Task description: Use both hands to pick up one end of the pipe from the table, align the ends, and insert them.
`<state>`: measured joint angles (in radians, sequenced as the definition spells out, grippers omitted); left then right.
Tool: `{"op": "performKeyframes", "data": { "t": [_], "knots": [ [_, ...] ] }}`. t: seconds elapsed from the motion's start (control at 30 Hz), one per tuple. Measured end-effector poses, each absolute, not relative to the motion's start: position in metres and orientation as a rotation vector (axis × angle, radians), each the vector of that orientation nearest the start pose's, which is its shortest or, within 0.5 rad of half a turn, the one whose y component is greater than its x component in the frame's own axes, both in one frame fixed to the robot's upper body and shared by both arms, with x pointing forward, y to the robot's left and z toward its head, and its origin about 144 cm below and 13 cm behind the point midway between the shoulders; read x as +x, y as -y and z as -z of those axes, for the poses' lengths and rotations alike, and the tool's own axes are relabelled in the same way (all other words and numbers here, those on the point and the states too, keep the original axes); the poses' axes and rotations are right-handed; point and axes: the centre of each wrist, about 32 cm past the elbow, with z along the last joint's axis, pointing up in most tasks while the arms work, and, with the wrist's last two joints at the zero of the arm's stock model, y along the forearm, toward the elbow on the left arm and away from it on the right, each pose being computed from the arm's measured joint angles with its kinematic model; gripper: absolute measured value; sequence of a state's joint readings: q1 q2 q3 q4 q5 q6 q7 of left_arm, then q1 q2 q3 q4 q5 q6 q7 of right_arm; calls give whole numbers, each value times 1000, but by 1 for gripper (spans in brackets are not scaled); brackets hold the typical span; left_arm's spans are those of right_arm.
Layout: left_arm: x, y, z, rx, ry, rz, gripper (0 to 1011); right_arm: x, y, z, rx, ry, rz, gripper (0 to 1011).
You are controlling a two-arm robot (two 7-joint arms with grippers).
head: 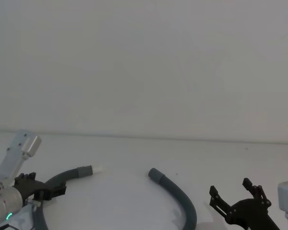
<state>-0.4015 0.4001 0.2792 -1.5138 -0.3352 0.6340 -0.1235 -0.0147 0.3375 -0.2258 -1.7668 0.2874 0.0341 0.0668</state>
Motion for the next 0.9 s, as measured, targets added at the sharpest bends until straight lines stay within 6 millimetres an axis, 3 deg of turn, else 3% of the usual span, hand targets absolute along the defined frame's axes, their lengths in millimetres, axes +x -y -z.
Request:
{"op": "performKeyframes", "data": {
  "t": [0.9],
  "knots": [
    [579, -282, -1254, 487, -194, -1166, 1001, 443, 237, -1189, 26, 75, 1229, 1002]
  ]
}}
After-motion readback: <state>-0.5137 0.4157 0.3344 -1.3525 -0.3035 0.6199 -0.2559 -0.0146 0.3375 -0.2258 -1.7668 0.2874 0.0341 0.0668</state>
